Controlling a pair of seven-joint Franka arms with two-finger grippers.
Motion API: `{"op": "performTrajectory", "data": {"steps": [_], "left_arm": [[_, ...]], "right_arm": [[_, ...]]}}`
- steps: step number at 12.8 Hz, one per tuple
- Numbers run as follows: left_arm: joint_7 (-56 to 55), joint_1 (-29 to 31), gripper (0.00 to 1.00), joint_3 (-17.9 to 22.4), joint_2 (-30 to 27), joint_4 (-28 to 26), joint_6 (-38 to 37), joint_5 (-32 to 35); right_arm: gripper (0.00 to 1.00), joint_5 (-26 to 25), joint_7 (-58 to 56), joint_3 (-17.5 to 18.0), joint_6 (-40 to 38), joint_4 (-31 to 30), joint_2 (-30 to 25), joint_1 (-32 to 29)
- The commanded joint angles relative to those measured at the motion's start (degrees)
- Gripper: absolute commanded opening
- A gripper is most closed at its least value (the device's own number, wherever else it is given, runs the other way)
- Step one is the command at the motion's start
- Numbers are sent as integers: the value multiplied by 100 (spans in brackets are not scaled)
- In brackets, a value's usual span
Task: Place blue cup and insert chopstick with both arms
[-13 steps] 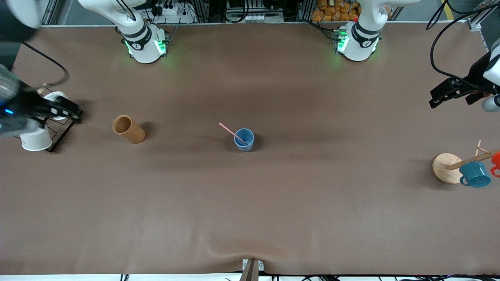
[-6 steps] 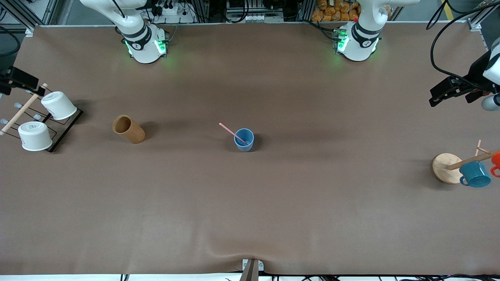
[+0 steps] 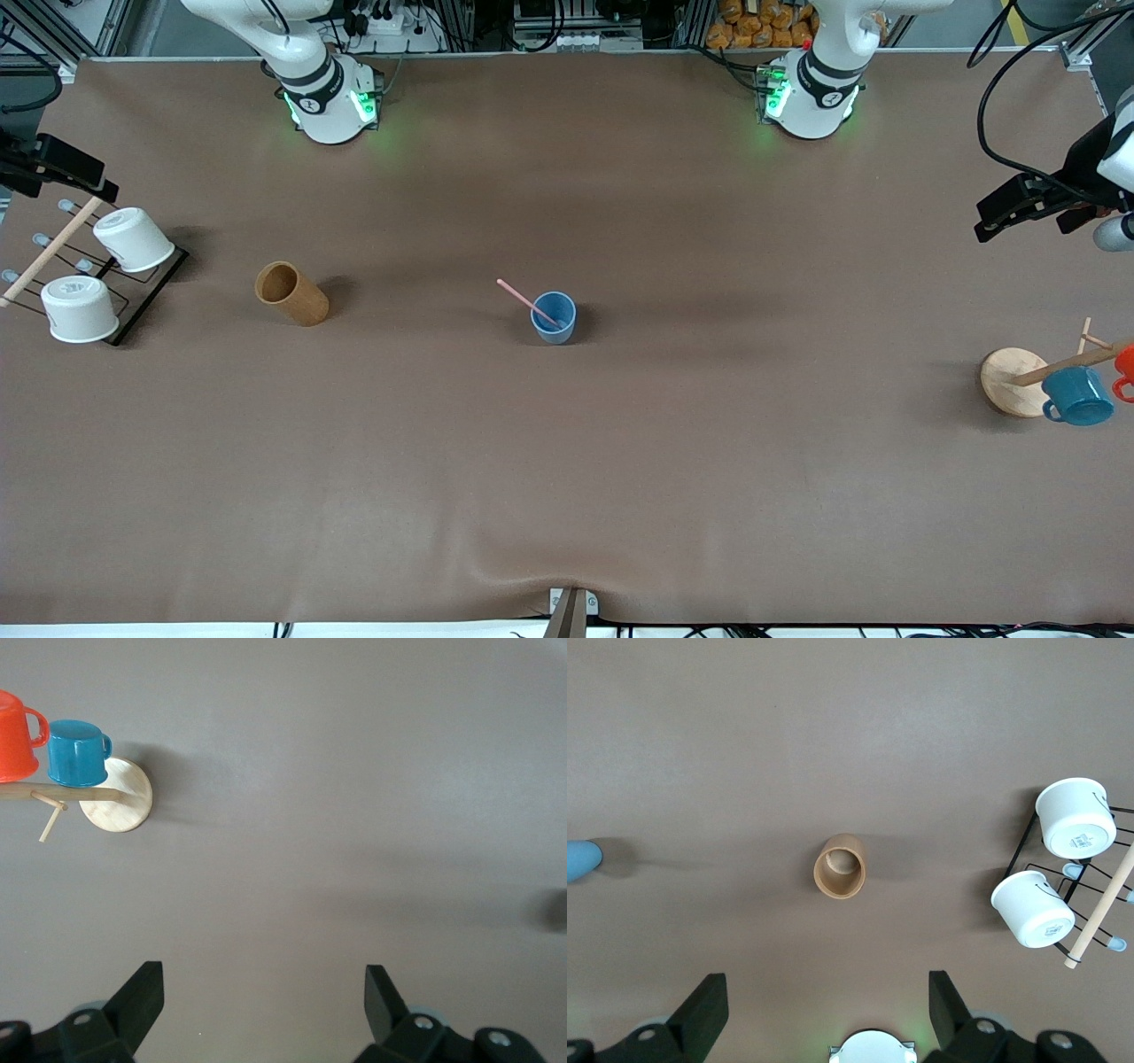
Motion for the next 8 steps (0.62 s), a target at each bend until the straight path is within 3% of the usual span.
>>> {"op": "performTrajectory", "data": {"steps": [1, 8], "left_arm": [[110, 47, 100, 5, -11, 230, -92, -64], [136, 30, 100, -21, -20, 231, -346, -90]], "right_arm": [[100, 28, 23, 64, -97, -16, -236, -86], [100, -209, -293, 100, -88, -7, -237, -34]]}}
